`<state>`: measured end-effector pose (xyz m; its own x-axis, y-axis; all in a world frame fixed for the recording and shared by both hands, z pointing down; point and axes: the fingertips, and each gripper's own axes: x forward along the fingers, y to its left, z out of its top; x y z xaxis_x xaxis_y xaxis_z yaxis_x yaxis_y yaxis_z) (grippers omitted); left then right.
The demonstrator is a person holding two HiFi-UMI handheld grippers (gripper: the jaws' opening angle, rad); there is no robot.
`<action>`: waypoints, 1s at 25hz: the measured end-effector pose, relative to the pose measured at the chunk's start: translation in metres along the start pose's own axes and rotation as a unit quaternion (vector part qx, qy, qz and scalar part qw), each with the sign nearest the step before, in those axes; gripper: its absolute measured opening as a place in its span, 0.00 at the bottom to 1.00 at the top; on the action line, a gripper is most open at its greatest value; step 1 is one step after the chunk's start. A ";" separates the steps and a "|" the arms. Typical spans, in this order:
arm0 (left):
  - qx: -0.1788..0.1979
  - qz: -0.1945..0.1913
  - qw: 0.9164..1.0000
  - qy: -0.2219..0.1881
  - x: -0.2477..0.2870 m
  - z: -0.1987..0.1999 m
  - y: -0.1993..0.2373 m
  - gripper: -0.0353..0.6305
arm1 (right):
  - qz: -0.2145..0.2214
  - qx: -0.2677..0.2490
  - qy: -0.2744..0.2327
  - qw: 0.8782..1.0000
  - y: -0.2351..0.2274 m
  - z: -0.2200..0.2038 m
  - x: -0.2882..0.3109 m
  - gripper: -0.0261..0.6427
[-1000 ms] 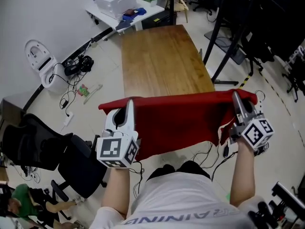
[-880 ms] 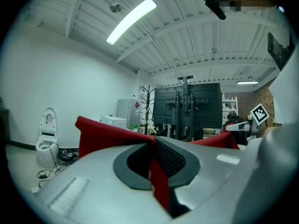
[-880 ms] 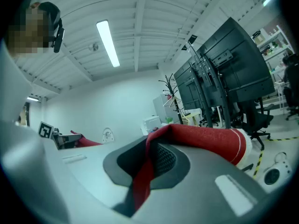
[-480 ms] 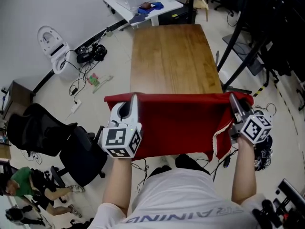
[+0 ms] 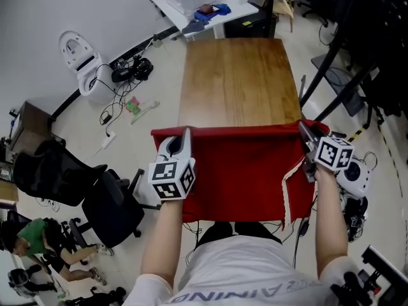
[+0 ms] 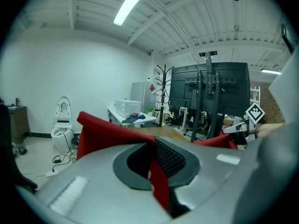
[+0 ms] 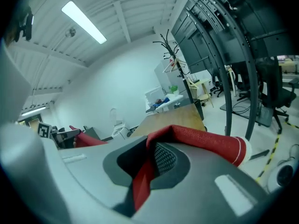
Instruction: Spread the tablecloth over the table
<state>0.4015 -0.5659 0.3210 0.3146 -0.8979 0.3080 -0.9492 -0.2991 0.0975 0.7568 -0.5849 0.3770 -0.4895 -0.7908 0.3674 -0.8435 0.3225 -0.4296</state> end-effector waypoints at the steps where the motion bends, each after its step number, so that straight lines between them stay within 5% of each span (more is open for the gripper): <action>1: -0.003 0.002 1.000 0.006 0.008 -0.005 0.006 0.08 | 0.000 0.003 0.007 1.000 -0.002 -0.002 0.009 0.06; 12: 0.015 0.002 0.998 0.059 0.125 -0.045 0.046 0.08 | -0.039 0.020 0.052 0.998 -0.057 0.002 0.107 0.06; 25: -0.014 0.011 0.993 0.113 0.235 -0.111 0.071 0.08 | -0.071 -0.013 0.090 0.993 -0.120 -0.028 0.183 0.07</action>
<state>0.4079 -0.7619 0.5054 0.2875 -0.8075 0.5150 -0.9566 -0.2686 0.1129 0.7628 -0.7538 0.5188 -0.3945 -0.7237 0.5662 -0.9113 0.2293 -0.3419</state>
